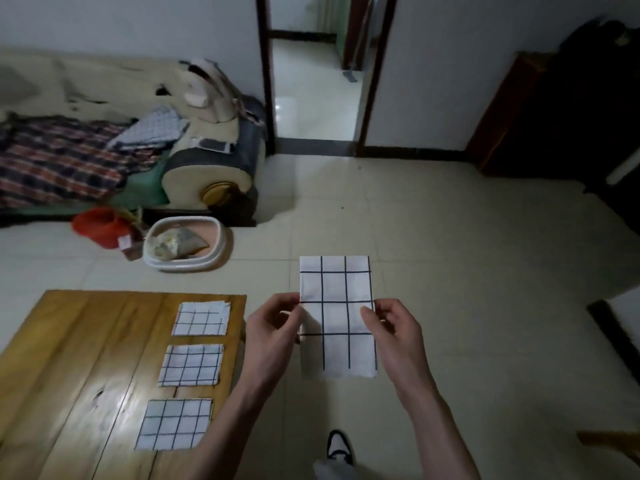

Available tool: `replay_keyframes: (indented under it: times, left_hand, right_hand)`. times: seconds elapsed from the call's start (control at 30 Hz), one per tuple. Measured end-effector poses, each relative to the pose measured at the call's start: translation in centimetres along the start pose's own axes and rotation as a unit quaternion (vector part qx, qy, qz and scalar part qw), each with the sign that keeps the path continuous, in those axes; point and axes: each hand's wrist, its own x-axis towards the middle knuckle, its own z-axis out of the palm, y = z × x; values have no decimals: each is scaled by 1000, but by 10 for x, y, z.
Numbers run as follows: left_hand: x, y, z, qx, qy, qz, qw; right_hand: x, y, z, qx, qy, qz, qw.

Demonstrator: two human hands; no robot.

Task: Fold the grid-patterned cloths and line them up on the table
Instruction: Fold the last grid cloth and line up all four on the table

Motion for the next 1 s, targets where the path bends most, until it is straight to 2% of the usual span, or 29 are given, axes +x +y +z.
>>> replay_keyframes:
  times: [0.3,0.57,1.0]
  left_hand:
    - [28,3,-18,21,162,-33,986]
    - [9,-16,-65,25,336,-70,939]
    - [-33,-51,-145,-32,451,-88,888]
  right_hand:
    - [100,-7,49,-36,-211,-23,977]
    - [117,-3,131,-86,-362,-65,926]
    - [87,-12,255,-131,-513,-83,844]
